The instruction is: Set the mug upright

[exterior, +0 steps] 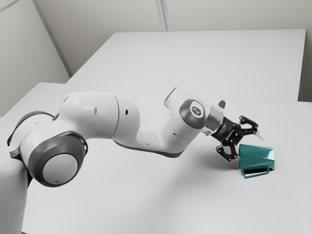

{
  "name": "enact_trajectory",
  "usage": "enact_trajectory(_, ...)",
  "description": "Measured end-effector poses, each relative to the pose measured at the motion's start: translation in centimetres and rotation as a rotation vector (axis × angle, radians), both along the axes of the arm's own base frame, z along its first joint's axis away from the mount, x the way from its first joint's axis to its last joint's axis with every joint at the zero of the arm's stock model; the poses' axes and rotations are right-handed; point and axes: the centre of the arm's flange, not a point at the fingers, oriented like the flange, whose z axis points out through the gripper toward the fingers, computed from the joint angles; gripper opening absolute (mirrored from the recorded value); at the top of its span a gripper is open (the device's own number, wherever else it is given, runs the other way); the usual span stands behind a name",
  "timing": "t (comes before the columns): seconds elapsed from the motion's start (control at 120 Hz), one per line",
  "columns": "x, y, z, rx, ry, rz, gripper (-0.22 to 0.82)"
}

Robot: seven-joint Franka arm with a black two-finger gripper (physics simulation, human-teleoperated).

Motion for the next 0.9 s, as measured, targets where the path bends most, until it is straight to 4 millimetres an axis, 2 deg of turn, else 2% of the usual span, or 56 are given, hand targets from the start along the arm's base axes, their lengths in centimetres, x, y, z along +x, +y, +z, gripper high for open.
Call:
enact_trajectory(0.175, 0.3, 0.0, 0.4, 0.000, -0.010, 0.004, 0.15)
enact_trajectory(0.325, 0.9, -0.2, 1.5, -0.011, -0.032, 0.009, -0.04)
enact_trajectory(0.45, 1.3, -0.6, 2.5, -0.021, -0.051, 0.009, -0.11)
enact_trajectory(0.683, 1.3, -0.9, 2.5, -0.005, -0.074, 0.023, -0.16)
enact_trajectory(0.792, 1.3, -0.6, 5.8, 0.030, -0.149, -0.007, -0.17)
enact_trajectory(0.9, 0.6, 1.6, 8.9, 0.121, -0.228, -0.053, -0.17)
